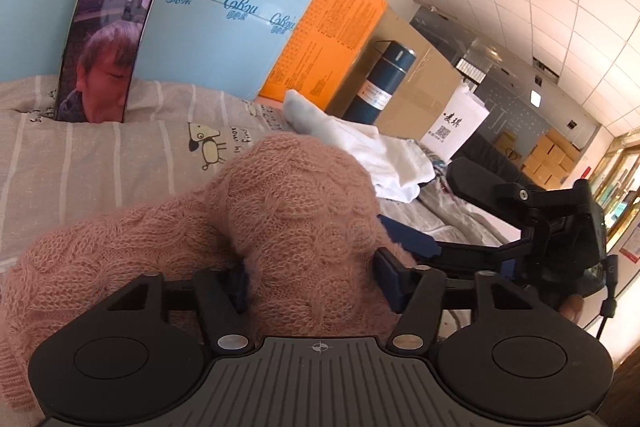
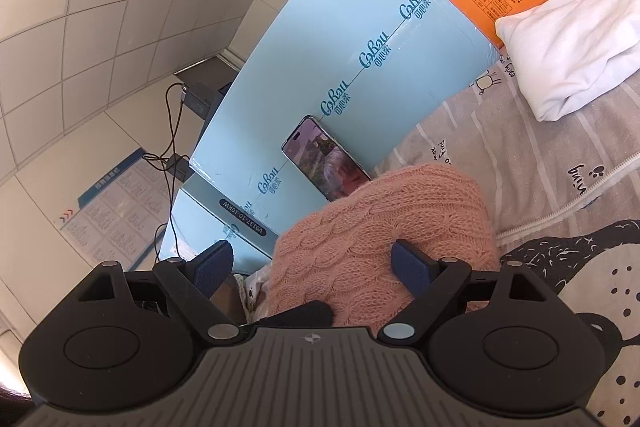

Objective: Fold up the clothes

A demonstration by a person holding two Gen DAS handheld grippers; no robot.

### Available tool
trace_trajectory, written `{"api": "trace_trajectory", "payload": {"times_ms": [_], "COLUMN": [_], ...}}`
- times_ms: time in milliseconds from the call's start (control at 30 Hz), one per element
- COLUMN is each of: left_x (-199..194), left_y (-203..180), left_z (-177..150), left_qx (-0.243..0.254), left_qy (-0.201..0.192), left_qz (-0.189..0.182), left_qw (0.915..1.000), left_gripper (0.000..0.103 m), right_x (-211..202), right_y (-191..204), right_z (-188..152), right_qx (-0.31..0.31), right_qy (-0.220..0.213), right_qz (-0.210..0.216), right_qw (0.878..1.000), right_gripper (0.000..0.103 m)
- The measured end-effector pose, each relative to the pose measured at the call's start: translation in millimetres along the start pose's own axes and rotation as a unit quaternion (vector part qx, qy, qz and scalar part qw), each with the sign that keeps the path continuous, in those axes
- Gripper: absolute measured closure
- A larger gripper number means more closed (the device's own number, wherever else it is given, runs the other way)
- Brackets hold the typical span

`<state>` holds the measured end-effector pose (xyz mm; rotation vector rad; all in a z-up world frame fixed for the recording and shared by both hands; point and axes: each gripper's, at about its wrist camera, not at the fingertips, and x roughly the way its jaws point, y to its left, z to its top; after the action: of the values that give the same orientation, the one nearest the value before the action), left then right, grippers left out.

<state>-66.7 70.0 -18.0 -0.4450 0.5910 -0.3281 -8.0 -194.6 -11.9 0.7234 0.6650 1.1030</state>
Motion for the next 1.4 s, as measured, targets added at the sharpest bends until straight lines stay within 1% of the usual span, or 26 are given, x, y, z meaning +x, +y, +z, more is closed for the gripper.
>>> {"api": "trace_trajectory", "payload": {"times_ms": [33, 100, 133, 233, 267, 333, 433, 533, 600, 633, 667, 767, 800, 867, 900, 967, 1000, 1033, 1067, 1100, 1167, 1200, 1233, 1267, 1400], "left_x": [1, -6, -11, -33, -41, -57, -80, -98, -101, -101, -100, -87, -84, -84, -86, -92, -95, -101, -106, -109, -108, -105, -101, -94, -75], "left_y": [0, -10, -17, -31, -32, -30, -17, 1, 16, 25, 33, 49, 50, 51, 51, 51, 50, 48, 46, 43, 41, 44, 47, 52, 63], "left_z": [-1, -2, -1, 4, 5, 9, 10, 5, -1, -3, -4, -8, -10, -12, -12, -12, -12, -12, -12, -12, -10, -9, -9, -9, -13], "left_qx": [0.006, 0.04, 0.058, 0.09, 0.096, 0.105, 0.097, 0.074, 0.054, 0.036, 0.018, -0.016, -0.016, -0.015, -0.016, -0.019, -0.018, -0.013, -0.005, 0.008, 0.037, 0.038, 0.034, 0.03, 0.028], "left_qy": [-0.004, -0.025, -0.041, -0.085, -0.096, -0.116, -0.141, -0.146, -0.139, -0.133, -0.124, -0.095, -0.089, -0.09, -0.095, -0.108, -0.118, -0.138, -0.16, -0.17, -0.171, -0.163, -0.153, -0.135, -0.095], "left_qz": [0.0, -0.001, -0.006, -0.037, -0.037, -0.029, 0.013, 0.054, 0.091, 0.105, 0.112, 0.107, 0.105, 0.104, 0.105, 0.109, 0.117, 0.131, 0.147, 0.165, 0.218, 0.239, 0.257, 0.269, 0.296], "left_qw": [1.0, 0.9989, 0.9975, 0.9916, 0.99, 0.9873, 0.9851, 0.9851, 0.9846, 0.9849, 0.9858, 0.9896, 0.9904, 0.9904, 0.9898, 0.988, 0.9859, 0.9817, 0.9761, 0.9715, 0.9603, 0.9565, 0.9537, 0.9531, 0.95], "left_gripper": [0.071, 0.08, 0.082, 0.084, 0.084, 0.084, 0.084, 0.084, 0.084, 0.084, 0.084, 0.082, 0.08, 0.079, 0.077, 0.062, 0.037, 0.014, 0.01, 0.009, 0.009, 0.009, 0.008, 0.008, 0.008], "right_x": [0, -1, -3, -12, -15, -20, -17, -13, -10, -7, -5, 2, 5, 9, 12, 15, 17, 19, 20, 22, 23, 24, 26, 29, 40], "right_y": [0, 0, 0, 0, 0, 2, 5, 8, 11, 13, 14, 20, 22, 25, 27, 28, 29, 30, 30, 31, 29, 28, 27, 26, 17], "right_z": [0, 0, 1, 2, 2, 2, 1, 0, -1, -3, -5, -10, -11, -15, -17, -20, -22, -24, -25, -26, -27, -27, -27, -27, -28], "right_qx": [0.0, 0.001, 0.001, 0.007, 0.008, 0.006, -0.001, -0.008, -0.014, -0.02, -0.026, -0.044, -0.05, -0.063, -0.07, -0.08, -0.085, -0.09, -0.095, -0.098, -0.098, -0.099, -0.1, -0.102, -0.101], "right_qy": [0.0, -0.004, -0.01, -0.028, -0.035, -0.043, -0.031, -0.015, -0.004, 0.004, 0.012, 0.036, 0.044, 0.06, 0.067, 0.076, 0.08, 0.085, 0.089, 0.092, 0.092, 0.093, 0.095, 0.098, 0.117], "right_qz": [0.0, 0.002, 0.008, 0.043, 0.058, 0.078, 0.08, 0.078, 0.078, 0.078, 0.078, 0.08, 0.08, 0.08, 0.077, 0.065, 0.059, 0.053, 0.047, 0.042, 0.032, 0.025, 0.014, 0.002, -0.068], "right_qw": [1.0, 1.0, 1.0, 0.999, 0.998, 0.996, 0.996, 0.997, 0.997, 0.997, 0.996, 0.995, 0.995, 0.993, 0.992, 0.992, 0.991, 0.991, 0.99, 0.99, 0.99, 0.99, 0.99, 0.99, 0.986], "right_gripper": [0.017, 0.017, 0.017, 0.017, 0.017, 0.017, 0.017, 0.017, 0.017, 0.017, 0.017, 0.017, 0.017, 0.017, 0.017, 0.016, 0.015, 0.015, 0.015, 0.015, 0.014, 0.013, 0.013, 0.013, 0.013]}}
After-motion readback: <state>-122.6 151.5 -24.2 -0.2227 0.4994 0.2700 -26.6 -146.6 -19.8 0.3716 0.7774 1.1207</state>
